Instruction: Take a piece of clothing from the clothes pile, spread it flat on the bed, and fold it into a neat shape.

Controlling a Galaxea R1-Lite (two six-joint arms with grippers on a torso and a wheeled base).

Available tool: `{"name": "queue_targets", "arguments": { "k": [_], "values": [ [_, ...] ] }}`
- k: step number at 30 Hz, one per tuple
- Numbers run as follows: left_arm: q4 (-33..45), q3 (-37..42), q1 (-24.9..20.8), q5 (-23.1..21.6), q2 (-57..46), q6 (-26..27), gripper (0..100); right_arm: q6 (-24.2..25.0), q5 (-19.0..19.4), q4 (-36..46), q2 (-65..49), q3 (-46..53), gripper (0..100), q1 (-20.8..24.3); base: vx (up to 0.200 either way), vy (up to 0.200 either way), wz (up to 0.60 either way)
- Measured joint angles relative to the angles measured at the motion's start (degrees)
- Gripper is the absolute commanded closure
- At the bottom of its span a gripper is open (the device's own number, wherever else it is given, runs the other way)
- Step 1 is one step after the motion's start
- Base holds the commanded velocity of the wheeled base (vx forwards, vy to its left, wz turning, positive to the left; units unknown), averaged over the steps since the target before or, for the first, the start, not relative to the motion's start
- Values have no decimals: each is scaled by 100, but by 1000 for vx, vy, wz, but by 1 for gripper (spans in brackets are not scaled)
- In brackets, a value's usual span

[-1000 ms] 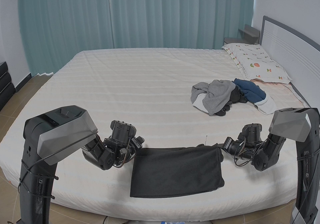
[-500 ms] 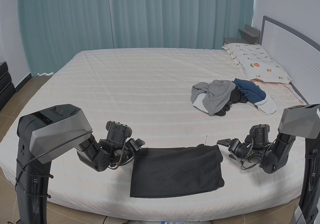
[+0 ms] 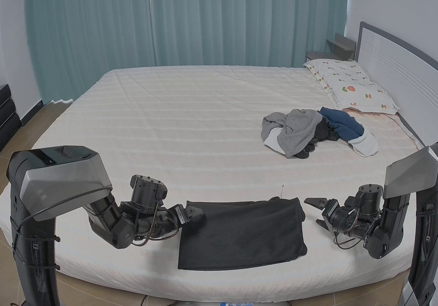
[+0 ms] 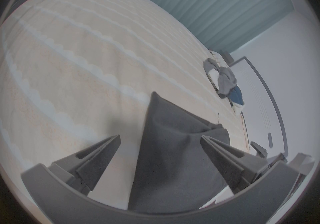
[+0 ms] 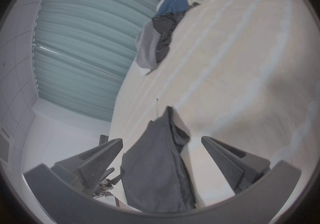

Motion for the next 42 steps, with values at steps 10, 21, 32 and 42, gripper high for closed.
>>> {"name": "queue_targets", "arguments": {
  "k": [10, 21, 32, 42],
  "values": [
    [-339, 396, -249, -41, -22, 323, 0, 27, 17, -13, 157, 185, 0, 2, 0, 0, 0],
    [-343, 335, -321, -40, 27, 372, 100, 32, 17, -13, 182, 201, 0, 22, 0, 0, 0],
    [-334, 258, -364, 44, 99, 356, 100, 38, 17, -11, 185, 201, 0, 22, 0, 0, 0],
    [-332, 294, -321, 57, 90, 336, 100, 11, 17, -11, 185, 216, 0, 22, 0, 0, 0]
  ]
}}
